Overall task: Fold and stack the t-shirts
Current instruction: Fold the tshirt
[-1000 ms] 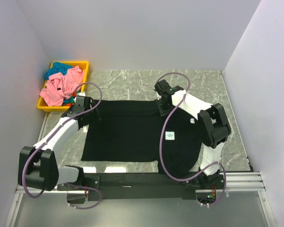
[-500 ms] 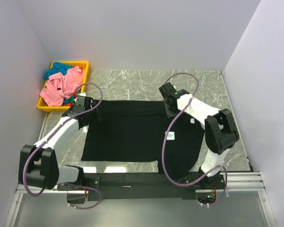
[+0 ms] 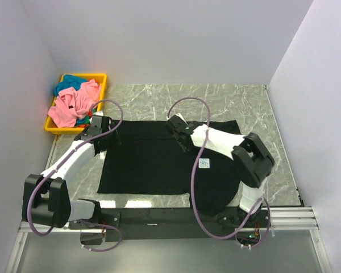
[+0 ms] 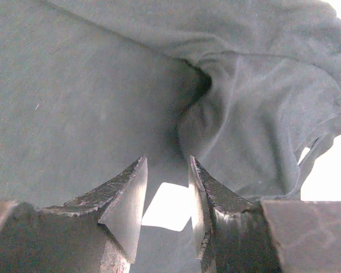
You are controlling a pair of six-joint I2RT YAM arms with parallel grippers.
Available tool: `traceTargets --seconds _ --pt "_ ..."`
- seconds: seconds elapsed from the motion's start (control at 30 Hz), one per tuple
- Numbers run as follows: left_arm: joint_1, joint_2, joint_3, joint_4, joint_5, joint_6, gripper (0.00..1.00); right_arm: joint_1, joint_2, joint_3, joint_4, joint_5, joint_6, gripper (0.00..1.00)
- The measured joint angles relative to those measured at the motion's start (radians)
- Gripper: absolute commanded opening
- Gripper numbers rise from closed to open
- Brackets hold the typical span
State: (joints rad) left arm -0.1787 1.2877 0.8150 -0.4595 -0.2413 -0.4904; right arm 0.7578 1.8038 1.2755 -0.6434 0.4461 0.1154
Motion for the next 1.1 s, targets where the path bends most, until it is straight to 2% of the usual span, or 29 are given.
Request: traceTargets --seconds 0.2,0.43,1.1 --pt "0.0 0.0 0.0 0.0 0.0 0.0 0.79 0.006 0.127 0.07 -0.017 0.075 -0.001 0.42" --pt "0.0 0.0 0.0 0.0 0.0 0.0 0.79 0.006 0.199 0.088 -0.033 0.14 0.004 0.42" --pt "0.0 0.006 0.0 -0.001 0.0 0.0 0.79 -0.036 0.228 0.095 -0.043 0.244 0.034 0.38"
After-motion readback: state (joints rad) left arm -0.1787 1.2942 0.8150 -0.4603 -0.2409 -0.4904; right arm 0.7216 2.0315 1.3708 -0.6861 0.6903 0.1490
